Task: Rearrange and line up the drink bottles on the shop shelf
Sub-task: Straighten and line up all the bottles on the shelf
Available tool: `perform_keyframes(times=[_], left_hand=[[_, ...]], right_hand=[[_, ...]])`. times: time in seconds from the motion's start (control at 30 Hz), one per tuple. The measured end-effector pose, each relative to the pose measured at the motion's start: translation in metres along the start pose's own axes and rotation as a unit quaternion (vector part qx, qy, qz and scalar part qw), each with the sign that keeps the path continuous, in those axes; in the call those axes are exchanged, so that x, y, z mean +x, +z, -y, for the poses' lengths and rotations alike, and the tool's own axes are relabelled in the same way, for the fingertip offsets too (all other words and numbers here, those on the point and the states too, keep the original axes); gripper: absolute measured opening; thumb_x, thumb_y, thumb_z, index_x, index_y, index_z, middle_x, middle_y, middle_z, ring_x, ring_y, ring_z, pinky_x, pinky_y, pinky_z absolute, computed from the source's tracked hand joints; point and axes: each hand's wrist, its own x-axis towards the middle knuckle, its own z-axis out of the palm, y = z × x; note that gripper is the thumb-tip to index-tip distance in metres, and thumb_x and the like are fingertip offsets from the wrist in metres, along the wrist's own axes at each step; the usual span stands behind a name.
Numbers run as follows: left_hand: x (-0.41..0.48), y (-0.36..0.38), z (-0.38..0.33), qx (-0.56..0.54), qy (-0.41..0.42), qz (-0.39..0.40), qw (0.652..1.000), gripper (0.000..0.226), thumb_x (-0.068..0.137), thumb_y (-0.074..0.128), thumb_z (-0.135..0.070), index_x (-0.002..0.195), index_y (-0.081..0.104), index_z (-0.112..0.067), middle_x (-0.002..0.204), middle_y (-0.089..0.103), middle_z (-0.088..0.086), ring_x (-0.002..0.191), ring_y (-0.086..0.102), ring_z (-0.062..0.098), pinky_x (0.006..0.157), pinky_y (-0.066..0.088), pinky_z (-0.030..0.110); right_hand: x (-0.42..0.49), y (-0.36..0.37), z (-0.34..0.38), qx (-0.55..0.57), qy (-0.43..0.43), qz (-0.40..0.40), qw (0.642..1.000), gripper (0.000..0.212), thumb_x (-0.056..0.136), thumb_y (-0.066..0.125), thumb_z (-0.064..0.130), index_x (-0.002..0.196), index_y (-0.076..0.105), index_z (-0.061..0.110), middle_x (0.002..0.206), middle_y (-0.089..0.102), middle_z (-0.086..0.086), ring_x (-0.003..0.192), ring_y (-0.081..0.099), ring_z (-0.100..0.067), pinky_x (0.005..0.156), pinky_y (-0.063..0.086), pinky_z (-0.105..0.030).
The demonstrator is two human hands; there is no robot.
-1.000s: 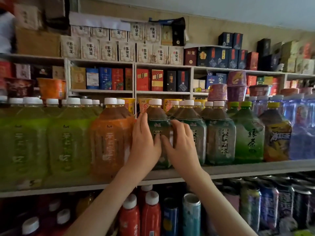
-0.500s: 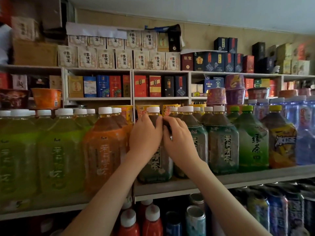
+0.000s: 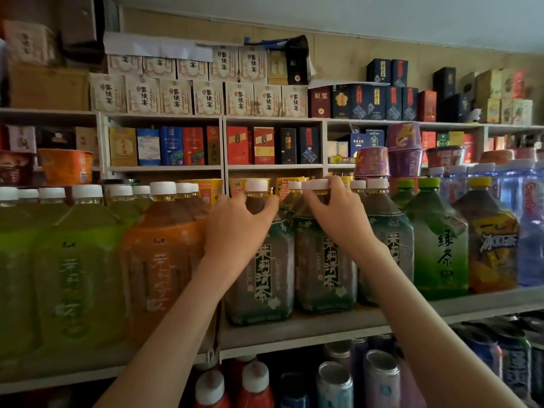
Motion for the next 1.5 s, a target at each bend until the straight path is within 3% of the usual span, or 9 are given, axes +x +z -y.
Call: perform_keyframes(times=[0.17,0.27,0.53,0.73,0.93,1.0,1.13,1.23,1.5], left_hand=[[-0.015,-0.009,-0.005,-0.053,0.026,-0.003,0.998,0.04,0.086,0.038,-0.062,0.098,0.059,-0.03,0.086,0.064,-0.01,0.08,0.059,0.002,0.072,0.047,0.021],[-0.026,-0.013,-0.01,-0.048,0.04,-0.028,0.998,0.033,0.086,0.038,-0.061,0.093,0.055,-0.033,0.072,0.064,-0.01,0.064,0.058,-0.003,0.058,0.039,0.012],[-0.03,-0.013,-0.011,-0.001,0.051,-0.054,0.997,0.041,0.087,0.036,-0.062,0.102,0.053,-0.028,0.082,0.061,-0.01,0.075,0.058,0.001,0.06,0.038,0.011],[-0.02,-0.008,-0.011,-0.015,0.022,-0.016,1.0,0.022,0.09,0.042,-0.059,0.102,0.044,-0.04,0.081,0.054,-0.022,0.073,0.052,-0.014,0.057,0.038,0.004],[-0.007,-0.004,0.0,-0.033,-0.023,0.029,0.999,0.068,0.091,0.04,-0.061,0.142,0.038,-0.016,0.127,0.054,-0.002,0.12,0.05,0.018,0.081,0.035,0.018],[-0.005,-0.005,0.001,-0.045,-0.031,0.029,0.998,0.069,0.091,0.041,-0.06,0.143,0.038,-0.015,0.127,0.054,-0.002,0.117,0.051,0.015,0.082,0.034,0.019],[0.001,-0.008,0.0,-0.101,-0.063,0.06,0.991,0.042,0.091,0.048,-0.054,0.125,0.051,-0.03,0.091,0.052,-0.022,0.082,0.051,-0.007,0.064,0.039,0.012],[0.001,-0.005,0.0,-0.117,-0.067,0.057,0.989,0.033,0.091,0.049,-0.053,0.117,0.054,-0.033,0.081,0.054,-0.024,0.08,0.057,-0.006,0.061,0.041,0.012],[-0.014,0.003,-0.012,-0.004,-0.05,-0.045,0.998,0.058,0.092,0.045,-0.051,0.136,0.043,-0.012,0.115,0.06,0.0,0.108,0.057,0.016,0.083,0.048,0.025]], right_hand=[[0.001,0.001,-0.005,0.026,-0.007,0.0,1.0,0.037,0.093,0.048,0.046,0.105,0.051,0.011,0.086,0.062,0.002,0.08,0.063,-0.015,0.071,0.056,-0.037],[0.001,-0.001,-0.009,0.058,-0.018,0.004,0.998,0.033,0.093,0.05,0.044,0.102,0.051,0.012,0.081,0.062,0.006,0.073,0.062,-0.006,0.063,0.056,-0.027],[0.004,-0.002,-0.015,0.077,-0.02,-0.03,0.996,0.029,0.092,0.052,0.042,0.094,0.053,0.013,0.074,0.061,0.006,0.065,0.062,-0.006,0.053,0.05,-0.018],[0.008,-0.002,-0.017,0.093,-0.02,0.011,0.995,0.025,0.092,0.051,0.041,0.089,0.054,0.017,0.074,0.061,0.005,0.067,0.06,-0.007,0.051,0.041,-0.012],[0.006,0.003,-0.015,0.088,-0.03,0.003,0.996,0.028,0.093,0.05,0.043,0.094,0.054,0.016,0.077,0.062,0.003,0.067,0.06,-0.009,0.056,0.05,-0.024],[0.008,0.003,-0.013,0.08,-0.038,0.001,0.996,0.027,0.093,0.05,0.042,0.091,0.054,0.015,0.075,0.062,0.002,0.065,0.06,-0.01,0.054,0.048,-0.023],[0.012,-0.001,-0.015,0.1,-0.041,0.032,0.994,0.027,0.093,0.051,0.039,0.085,0.057,0.014,0.073,0.062,0.001,0.067,0.06,-0.012,0.055,0.045,-0.021],[0.013,-0.003,-0.017,0.098,-0.037,0.043,0.994,0.027,0.094,0.05,0.038,0.086,0.056,0.013,0.075,0.06,0.001,0.068,0.058,-0.012,0.053,0.042,-0.02],[0.005,-0.001,-0.006,0.045,-0.007,0.014,0.999,0.035,0.096,0.044,0.042,0.102,0.052,0.008,0.086,0.058,-0.003,0.065,0.047,-0.005,0.049,0.034,-0.019]])
